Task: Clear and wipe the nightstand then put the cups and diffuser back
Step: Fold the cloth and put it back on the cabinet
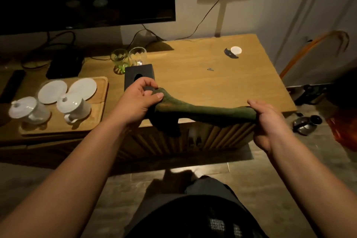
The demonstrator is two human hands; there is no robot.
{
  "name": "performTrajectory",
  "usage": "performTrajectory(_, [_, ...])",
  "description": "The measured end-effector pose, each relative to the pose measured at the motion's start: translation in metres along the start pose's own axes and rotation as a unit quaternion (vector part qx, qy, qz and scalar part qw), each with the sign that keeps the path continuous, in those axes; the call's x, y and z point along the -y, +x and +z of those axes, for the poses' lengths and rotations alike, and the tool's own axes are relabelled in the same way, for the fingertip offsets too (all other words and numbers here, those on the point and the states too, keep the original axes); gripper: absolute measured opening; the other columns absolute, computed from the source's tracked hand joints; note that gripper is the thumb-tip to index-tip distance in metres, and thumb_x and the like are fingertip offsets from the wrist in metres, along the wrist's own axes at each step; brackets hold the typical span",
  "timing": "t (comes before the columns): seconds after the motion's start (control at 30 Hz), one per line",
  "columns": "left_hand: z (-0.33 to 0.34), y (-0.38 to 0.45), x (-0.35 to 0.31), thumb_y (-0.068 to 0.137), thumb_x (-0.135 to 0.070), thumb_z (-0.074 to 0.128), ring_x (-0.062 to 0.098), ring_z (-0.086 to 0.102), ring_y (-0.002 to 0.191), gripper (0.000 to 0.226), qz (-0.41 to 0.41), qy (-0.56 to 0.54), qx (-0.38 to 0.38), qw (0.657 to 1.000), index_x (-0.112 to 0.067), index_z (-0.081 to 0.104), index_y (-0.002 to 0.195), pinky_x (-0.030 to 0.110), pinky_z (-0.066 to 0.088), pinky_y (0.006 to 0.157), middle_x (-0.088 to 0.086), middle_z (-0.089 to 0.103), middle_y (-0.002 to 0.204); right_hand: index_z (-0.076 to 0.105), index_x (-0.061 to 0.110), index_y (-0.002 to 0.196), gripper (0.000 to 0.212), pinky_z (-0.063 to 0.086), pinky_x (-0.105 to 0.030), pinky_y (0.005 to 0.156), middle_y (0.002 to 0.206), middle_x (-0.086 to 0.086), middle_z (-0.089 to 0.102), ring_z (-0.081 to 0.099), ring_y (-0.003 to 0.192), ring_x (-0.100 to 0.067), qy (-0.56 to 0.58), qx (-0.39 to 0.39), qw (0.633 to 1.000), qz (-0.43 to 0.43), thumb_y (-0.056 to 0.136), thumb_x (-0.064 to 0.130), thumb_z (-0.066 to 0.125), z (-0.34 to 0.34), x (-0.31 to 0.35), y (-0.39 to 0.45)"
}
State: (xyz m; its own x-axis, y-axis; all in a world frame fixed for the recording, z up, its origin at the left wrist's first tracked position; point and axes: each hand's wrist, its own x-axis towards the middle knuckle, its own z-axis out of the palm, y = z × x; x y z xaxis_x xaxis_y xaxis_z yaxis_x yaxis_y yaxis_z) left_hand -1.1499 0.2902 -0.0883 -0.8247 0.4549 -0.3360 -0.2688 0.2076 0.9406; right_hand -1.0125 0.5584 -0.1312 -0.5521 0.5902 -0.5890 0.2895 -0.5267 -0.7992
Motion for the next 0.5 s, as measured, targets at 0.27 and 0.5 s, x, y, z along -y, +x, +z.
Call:
performTrajectory(0.27, [0.012, 0.128, -0.032, 0.081, -0.014, 0.073, 0.016, 0.064, 0.099, 0.034, 0.028, 0.143, -0.126, 0.981, -0.033, 0.058, 0.106, 0.032, 0.057, 0.081, 0.005, 0.064, 0.109, 0.066, 0.021, 0.096, 0.012, 0.047, -0.021, 0.042, 0.094, -0.006, 0.066, 0.060, 0.075, -0.017, -0.208, 0.017, 0.974, -0.088, 0.085, 0.019, 0.068, 0.044, 0.095, 0.125])
performTrajectory(0.5, [-0.002, 0.180, -0.045, 0.092, -0.020, 0.060, 0.018, 0.058, 0.109, 0.016, 0.059, 0.081, -0.178, 0.979, -0.032, 0.063, 0.102, 0.035, 0.055, 0.085, 0.001, 0.060, 0.117, 0.064, 0.025, 0.099, 0.017, 0.052, -0.025, 0.056, 0.099, -0.003, 0.066, 0.061, 0.071, -0.012, -0.166, 0.070, 0.975, -0.130, 0.088, 0.013, 0.064, 0.078, 0.130, 0.173])
